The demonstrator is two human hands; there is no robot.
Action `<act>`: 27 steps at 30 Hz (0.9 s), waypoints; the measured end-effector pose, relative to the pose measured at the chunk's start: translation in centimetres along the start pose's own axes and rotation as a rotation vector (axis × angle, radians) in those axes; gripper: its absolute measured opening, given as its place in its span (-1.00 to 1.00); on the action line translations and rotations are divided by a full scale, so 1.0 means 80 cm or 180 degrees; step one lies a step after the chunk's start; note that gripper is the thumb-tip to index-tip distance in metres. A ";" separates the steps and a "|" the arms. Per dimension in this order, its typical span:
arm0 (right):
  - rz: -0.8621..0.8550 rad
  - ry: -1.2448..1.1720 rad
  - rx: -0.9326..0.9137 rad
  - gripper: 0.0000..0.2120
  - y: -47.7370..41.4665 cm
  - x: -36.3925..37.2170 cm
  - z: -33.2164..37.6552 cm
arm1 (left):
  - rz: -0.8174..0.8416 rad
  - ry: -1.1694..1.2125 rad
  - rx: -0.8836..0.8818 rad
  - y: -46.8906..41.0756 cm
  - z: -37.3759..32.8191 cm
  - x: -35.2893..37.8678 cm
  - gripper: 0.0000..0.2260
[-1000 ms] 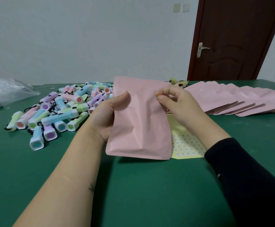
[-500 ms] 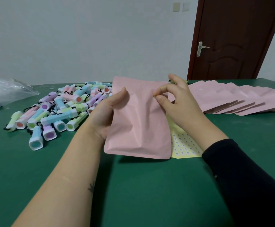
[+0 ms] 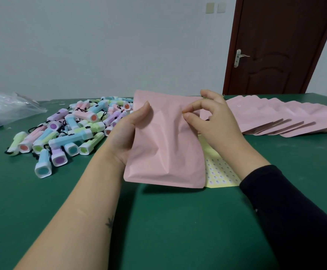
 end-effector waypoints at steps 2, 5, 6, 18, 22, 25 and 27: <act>-0.0017 -0.0056 0.0042 -0.82 0.000 0.000 0.000 | -0.0034 0.0004 -0.0029 0.001 0.001 0.000 -0.57; -0.0017 -0.0090 0.0086 -0.80 -0.002 0.000 -0.001 | -0.0032 0.0009 -0.0061 0.001 0.002 0.002 -0.54; -0.0015 -0.0094 0.0087 -0.80 -0.002 0.000 -0.002 | -0.0037 0.0007 -0.0066 0.000 0.002 0.002 -0.53; 0.0036 -0.0375 0.0066 -0.76 -0.002 0.002 -0.003 | -0.0007 0.0015 -0.0041 0.000 0.003 0.005 -0.50; 0.0032 -0.0423 0.0005 -0.82 0.000 0.002 -0.002 | 0.0036 0.0105 -0.0057 -0.001 0.005 0.004 -0.53; 0.0020 -0.0471 0.0048 -0.67 -0.001 0.001 -0.002 | -0.0023 0.0103 -0.0033 -0.002 0.005 0.002 -0.57; -0.0060 -0.0683 0.0295 -0.48 -0.003 0.002 -0.009 | -0.0122 0.0109 -0.0025 -0.003 0.005 0.000 -0.59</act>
Point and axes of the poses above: each hand's wrist, its own y-axis away from the middle knuckle, its own x-axis out of the palm, z = x × y, the point moved 4 cm from there along -y, towards the middle knuckle, and after that the axes turned 7 degrees about z, right-handed, at the moved point
